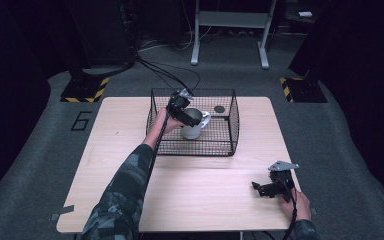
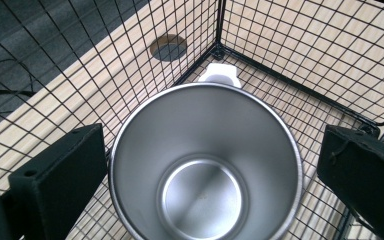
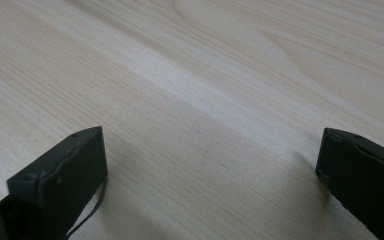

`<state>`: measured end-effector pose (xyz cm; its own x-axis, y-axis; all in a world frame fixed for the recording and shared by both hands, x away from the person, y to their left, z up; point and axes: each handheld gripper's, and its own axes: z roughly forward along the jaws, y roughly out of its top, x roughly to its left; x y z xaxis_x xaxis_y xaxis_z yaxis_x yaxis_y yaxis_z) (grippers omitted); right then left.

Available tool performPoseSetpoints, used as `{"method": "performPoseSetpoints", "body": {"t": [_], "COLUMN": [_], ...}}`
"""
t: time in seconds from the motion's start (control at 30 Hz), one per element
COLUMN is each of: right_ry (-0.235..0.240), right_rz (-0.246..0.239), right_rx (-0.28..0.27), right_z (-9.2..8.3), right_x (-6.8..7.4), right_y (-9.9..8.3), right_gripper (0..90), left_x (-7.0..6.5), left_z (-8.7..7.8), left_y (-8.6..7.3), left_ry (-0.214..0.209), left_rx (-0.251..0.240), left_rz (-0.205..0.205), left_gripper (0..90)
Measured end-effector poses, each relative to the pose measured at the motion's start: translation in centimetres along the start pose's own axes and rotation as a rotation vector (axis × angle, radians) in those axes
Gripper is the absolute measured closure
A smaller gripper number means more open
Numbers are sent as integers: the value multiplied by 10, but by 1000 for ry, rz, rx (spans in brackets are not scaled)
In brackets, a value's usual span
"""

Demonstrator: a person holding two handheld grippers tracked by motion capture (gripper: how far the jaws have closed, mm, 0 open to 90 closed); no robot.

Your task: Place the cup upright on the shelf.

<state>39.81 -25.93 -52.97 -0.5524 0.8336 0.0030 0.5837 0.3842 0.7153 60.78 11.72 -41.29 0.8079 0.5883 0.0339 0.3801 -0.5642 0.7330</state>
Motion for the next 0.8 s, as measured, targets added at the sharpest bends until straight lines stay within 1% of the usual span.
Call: {"method": "performPoseSetpoints", "body": {"t": [0.07, 0.1, 0.13, 0.2, 0.3, 0.33, 0.37, 0.4, 0.47, 0.53, 0.6, 0.67, 0.7, 0.73, 0.8], "right_ry": [0, 5, 5, 5, 5, 5, 5, 5, 5, 5, 5, 6, 6, 6, 6], "right_rz": [0, -9, -7, -7, -7, -7, -7, -7, -7, -7, -7, -8, -8, -8, -8], "right_rx": [0, 4, 3, 4, 4, 4, 3, 3, 3, 4, 3, 4, 4, 4, 4], "right_z": [0, 0, 0, 0, 0, 0, 0, 0, 0, 0, 0, 0, 0, 0, 0], "right_x": [0, -1, 0, 0, 0, 0, 0, 0, 0, 0, 0, 0, 0, 0, 0], "right_y": [0, 0, 0, 0, 0, 0, 0, 0, 0, 0, 0, 0, 0, 0, 0], "right_gripper": [0, 0, 0, 0, 0, 0, 0, 0, 0, 0, 0, 0, 0, 0, 0], "left_x": [-1, -2, -3, -5, -10, -13, -14, -17, -21, -25, -29, -33, -34, -36, -39], "left_z": [-6, -9, -12, -19, -31, -35, -40, -45, -53, -62, -70, -78, -81, -85, -91], "left_y": [1, 3, 3, 5, 8, 9, 10, 10, 11, 10, 8, 5, 3, 1, -3], "left_ry": [-2, 2, 0, 1, -9, -5, -5, 2, 1, 11, 10, 15, 11, 8, 14], "left_rx": [-10, -11, -10, -9, -31, -44, -53, -54, -61, -71, -76, -79, -73, -70, -72], "left_rz": [-7, -8, -19, -19, -36, -42, -37, -36, -38, -30, -33, -24, -31, -24, -18], "left_gripper": [2, 2, 2, 2, 2, 2, 2, 2, 2, 2, 2, 2, 2, 2, 2]}}
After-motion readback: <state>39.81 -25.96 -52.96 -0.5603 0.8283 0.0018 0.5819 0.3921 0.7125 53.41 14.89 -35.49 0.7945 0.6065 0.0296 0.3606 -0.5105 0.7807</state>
